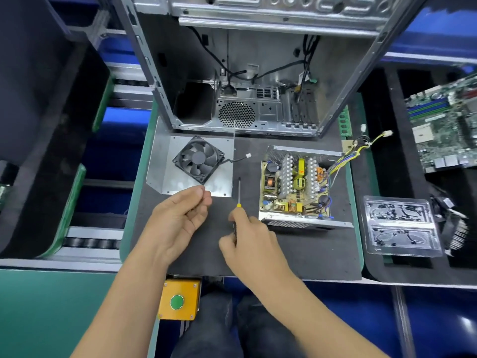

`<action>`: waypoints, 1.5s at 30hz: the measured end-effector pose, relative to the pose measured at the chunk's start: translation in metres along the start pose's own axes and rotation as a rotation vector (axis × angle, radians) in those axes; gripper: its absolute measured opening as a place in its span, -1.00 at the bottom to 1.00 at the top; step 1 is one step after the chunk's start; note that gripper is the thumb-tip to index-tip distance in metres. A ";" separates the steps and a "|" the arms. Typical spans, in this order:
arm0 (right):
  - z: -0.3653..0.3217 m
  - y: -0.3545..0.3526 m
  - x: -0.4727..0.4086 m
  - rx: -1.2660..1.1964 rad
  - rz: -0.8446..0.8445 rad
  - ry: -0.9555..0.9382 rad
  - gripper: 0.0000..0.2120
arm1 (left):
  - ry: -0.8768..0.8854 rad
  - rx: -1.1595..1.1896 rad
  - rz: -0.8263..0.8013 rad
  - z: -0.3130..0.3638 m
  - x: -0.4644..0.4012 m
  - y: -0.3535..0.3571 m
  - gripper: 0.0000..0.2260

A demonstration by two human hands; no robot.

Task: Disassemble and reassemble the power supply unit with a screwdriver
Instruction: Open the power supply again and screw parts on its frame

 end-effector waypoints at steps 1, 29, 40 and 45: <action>0.005 -0.013 0.011 -0.027 0.029 -0.031 -0.72 | 0.001 -0.008 -0.030 0.001 0.002 0.005 -0.91; 0.144 -0.151 -0.011 -1.553 0.208 0.155 -0.60 | -0.022 -0.108 -0.328 -0.029 0.014 0.147 -0.86; 0.142 -0.144 -0.018 -1.563 0.146 0.259 -0.50 | 0.092 -0.216 -0.309 -0.026 0.006 0.143 -0.87; 0.141 -0.139 -0.022 -1.615 0.100 0.340 -0.46 | 0.126 -0.242 -0.313 -0.027 0.004 0.143 -0.86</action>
Point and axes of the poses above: each hand's wrist, its own x-axis away from the middle knuckle, its own y-axis out of the palm, z = x × y, the point moved 4 cm from there along -x, towards the middle knuckle, and after that the axes turned 6 degrees about y, right-handed, at the moved point
